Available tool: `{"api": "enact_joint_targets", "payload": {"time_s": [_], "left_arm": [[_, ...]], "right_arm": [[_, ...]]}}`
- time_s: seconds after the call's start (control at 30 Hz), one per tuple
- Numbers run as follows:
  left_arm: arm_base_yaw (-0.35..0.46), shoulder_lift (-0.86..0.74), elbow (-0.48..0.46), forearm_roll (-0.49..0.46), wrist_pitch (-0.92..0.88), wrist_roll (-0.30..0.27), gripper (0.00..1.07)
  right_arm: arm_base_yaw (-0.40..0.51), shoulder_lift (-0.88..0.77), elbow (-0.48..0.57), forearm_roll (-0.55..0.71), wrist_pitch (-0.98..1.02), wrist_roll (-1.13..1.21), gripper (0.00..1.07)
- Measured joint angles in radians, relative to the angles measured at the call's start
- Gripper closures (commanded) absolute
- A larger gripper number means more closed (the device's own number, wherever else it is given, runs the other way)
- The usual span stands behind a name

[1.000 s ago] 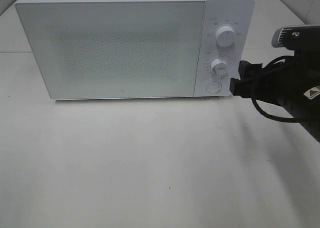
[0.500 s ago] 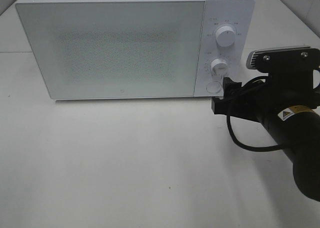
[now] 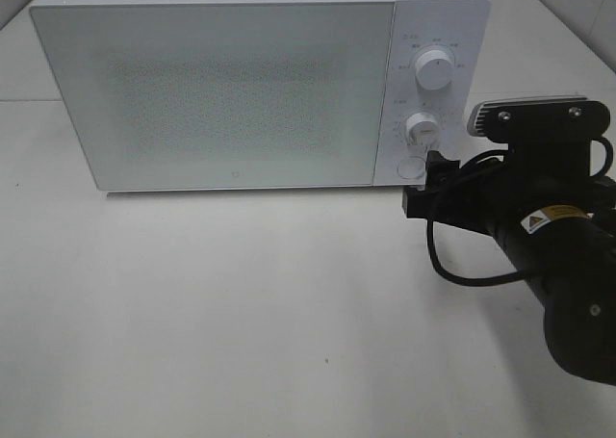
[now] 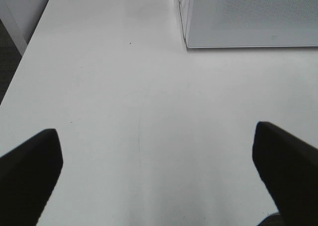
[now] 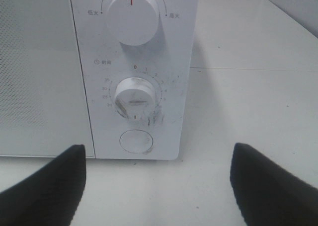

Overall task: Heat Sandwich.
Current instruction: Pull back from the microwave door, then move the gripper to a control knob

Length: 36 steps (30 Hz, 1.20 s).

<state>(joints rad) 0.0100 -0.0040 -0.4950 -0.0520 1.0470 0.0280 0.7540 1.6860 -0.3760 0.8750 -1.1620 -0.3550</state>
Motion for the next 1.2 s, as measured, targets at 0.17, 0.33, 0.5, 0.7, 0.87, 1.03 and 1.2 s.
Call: {"api": "enact_joint_targets", "payload": {"time_s": [0.17,0.33,0.5,0.7,0.87,1.03,1.2], "left_arm": [[0.0,0.0,0.0,0.0,0.0,0.0,0.08],[0.0,0.0,0.0,0.0,0.0,0.0,0.08],[0.0,0.0,0.0,0.0,0.0,0.0,0.08],[0.0,0.0,0.0,0.0,0.0,0.0,0.08],[0.0,0.0,0.0,0.0,0.0,0.0,0.08],[0.0,0.0,0.0,0.0,0.0,0.0,0.08],[0.0,0.0,0.0,0.0,-0.001,0.0,0.08]], "right_arm": [[-0.04,0.051,-0.048,-0.031,0.0,0.033,0.31],[-0.078,0.098,-0.103,-0.084,0.001,0.05,0.31],[-0.116,0.153,-0.158,-0.133,0.011,0.055,0.31],[-0.15,0.212,-0.226,-0.182,0.035,0.057,0.31],[-0.175,0.25,-0.269,-0.211,0.042,0.074,0.31],[-0.186,0.282,-0.31,-0.227,0.057,0.076,0.31],[-0.186,0.303,-0.329,-0.232,0.063,0.077,0.31]]}}
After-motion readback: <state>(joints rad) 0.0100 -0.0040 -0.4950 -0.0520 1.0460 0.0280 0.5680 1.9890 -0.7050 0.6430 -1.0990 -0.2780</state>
